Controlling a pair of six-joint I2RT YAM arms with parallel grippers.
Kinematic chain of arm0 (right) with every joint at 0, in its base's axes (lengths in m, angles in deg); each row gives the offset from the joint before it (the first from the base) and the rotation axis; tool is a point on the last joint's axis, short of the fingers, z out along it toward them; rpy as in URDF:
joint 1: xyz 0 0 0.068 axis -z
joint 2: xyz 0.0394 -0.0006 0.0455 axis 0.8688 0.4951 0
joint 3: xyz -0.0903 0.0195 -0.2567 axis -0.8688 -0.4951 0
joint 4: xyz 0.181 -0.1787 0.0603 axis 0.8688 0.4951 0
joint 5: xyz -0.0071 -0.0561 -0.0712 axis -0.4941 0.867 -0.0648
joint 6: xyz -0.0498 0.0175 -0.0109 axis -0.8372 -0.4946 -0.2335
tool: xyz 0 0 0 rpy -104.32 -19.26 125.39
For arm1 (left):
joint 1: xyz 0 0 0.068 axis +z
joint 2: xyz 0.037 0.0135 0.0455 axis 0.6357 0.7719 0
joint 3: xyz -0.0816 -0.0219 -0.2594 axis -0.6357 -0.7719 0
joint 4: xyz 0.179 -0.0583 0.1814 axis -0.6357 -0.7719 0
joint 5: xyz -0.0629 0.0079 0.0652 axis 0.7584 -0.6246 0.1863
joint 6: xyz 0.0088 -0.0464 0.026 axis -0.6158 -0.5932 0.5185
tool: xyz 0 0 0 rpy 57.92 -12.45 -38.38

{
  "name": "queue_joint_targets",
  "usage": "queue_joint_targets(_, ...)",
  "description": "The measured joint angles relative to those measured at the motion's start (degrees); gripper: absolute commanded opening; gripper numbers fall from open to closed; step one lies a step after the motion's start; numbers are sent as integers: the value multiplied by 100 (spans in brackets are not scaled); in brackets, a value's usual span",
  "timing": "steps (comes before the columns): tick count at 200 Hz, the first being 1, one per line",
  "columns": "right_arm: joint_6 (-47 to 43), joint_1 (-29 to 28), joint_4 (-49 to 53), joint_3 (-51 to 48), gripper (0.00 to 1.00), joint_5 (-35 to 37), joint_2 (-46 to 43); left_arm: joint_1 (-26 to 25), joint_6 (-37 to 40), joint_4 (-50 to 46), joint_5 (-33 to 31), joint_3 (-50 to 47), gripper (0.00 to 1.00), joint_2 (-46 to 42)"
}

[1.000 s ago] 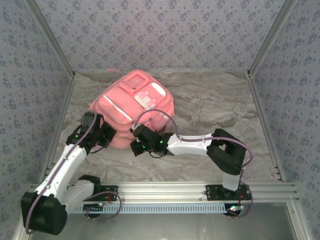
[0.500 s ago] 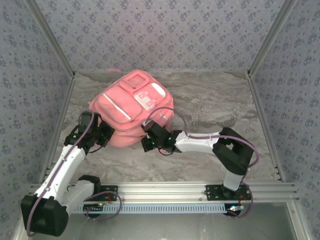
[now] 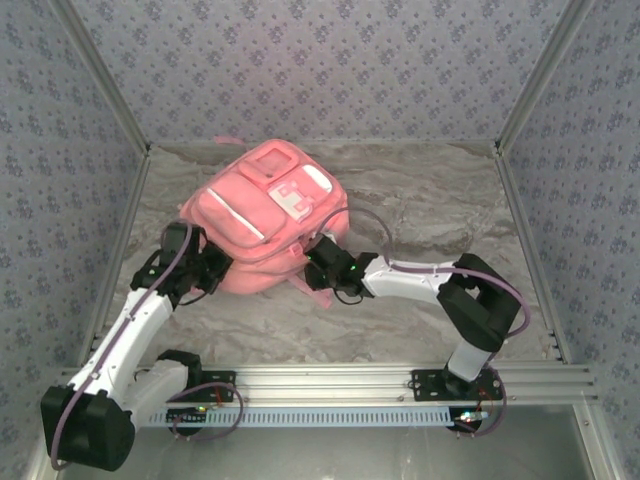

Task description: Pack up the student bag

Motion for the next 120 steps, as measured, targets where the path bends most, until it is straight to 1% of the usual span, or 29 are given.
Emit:
queue_joint_targets(20,-44,7,-15,-127,47,166,-219,-111,-2,31,-66,2,0,96)
queue_joint_targets(33,-116,-22,-17,-243,48,275,-457,-203,-2,76,-87,4,0,164)
queue_joint_targets(50,-214,-63,11,-472,48,463,-975,-391,-9,173,-105,4,0,291)
queue_joint_targets(88,-317,26,210,-979,48,1121,-2409,-1191,-111,415,-269,280,0,953)
queue_joint_targets(120,-348,275,535,-1167,48,1558,-3272,-1878,-223,686,-330,960,0,2050)
